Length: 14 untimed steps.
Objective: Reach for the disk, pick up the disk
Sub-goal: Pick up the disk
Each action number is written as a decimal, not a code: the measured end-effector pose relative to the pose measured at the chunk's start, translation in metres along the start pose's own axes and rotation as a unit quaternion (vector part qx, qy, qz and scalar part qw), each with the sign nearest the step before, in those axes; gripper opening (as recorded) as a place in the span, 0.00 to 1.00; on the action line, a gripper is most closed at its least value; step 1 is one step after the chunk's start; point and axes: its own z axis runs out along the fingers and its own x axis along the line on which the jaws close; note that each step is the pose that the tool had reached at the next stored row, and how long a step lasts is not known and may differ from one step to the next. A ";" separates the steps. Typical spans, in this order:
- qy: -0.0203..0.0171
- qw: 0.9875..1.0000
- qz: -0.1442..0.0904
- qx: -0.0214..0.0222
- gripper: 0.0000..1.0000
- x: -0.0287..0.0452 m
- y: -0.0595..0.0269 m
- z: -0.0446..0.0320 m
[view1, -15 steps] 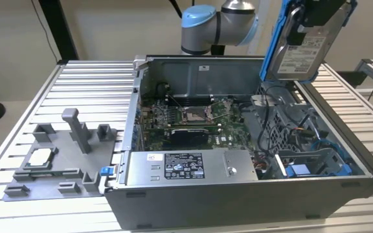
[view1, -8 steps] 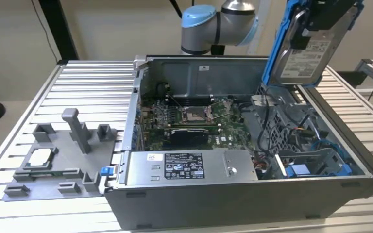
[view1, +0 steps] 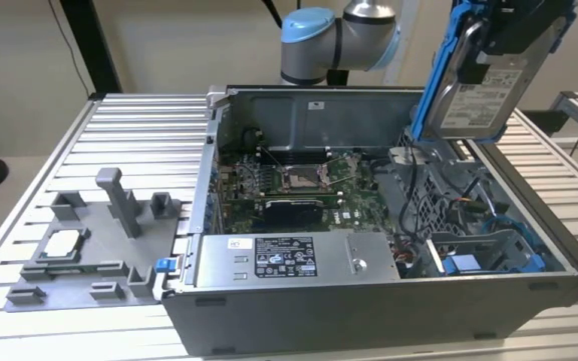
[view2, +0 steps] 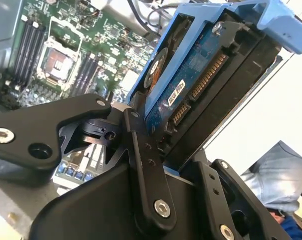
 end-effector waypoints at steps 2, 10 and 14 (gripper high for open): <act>0.000 1.000 0.000 0.000 0.00 0.0041 -0.0001 0.0000; 0.000 1.000 0.000 0.000 0.00 0.0205 -0.0006 -0.0001; 0.000 1.000 0.000 0.000 0.00 0.0282 -0.0012 -0.0001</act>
